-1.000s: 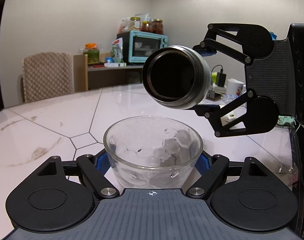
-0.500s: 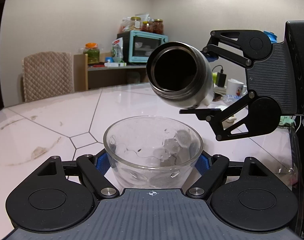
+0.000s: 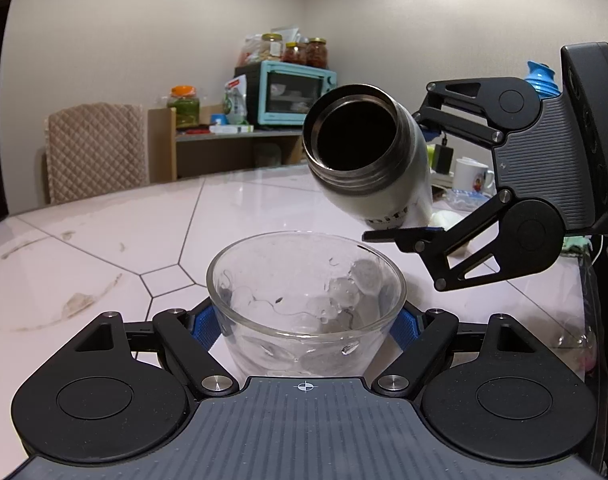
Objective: Unscrew bottle cap and pour
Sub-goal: 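Tilt the bottle back upright with the right gripper, away from the glass, then raise the bottle upright and move it beside the glass with the right gripper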
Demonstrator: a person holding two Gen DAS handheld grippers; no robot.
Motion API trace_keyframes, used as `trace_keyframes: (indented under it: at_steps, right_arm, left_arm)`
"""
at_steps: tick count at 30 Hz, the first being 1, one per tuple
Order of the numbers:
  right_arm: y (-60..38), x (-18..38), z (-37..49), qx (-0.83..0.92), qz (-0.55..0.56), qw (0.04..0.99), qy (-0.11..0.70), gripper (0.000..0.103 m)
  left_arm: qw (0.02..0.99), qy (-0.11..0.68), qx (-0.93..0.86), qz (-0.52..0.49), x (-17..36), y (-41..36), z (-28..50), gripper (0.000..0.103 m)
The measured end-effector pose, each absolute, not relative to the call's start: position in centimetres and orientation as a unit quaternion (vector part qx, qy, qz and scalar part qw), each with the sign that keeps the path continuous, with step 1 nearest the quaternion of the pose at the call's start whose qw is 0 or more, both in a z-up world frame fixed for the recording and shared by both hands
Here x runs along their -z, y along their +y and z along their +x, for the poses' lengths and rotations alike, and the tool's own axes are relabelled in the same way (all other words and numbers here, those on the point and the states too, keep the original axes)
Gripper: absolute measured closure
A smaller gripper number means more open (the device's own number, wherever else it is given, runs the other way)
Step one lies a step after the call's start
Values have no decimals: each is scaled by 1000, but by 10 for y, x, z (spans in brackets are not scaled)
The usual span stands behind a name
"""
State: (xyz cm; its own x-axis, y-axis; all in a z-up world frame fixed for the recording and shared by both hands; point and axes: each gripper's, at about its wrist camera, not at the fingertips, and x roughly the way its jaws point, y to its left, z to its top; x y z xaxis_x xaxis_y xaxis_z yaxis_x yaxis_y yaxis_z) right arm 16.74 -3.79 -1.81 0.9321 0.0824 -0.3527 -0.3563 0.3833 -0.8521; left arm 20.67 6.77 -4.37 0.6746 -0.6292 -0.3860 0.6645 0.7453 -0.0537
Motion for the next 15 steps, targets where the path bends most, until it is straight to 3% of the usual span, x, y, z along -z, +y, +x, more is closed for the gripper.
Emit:
trace_keyframes:
  at_steps: [15]
  right_arm:
    - [-55,30,170,-133,-522,833,125,33]
  left_arm:
    - [914,196,353,46,49,71,207,18]
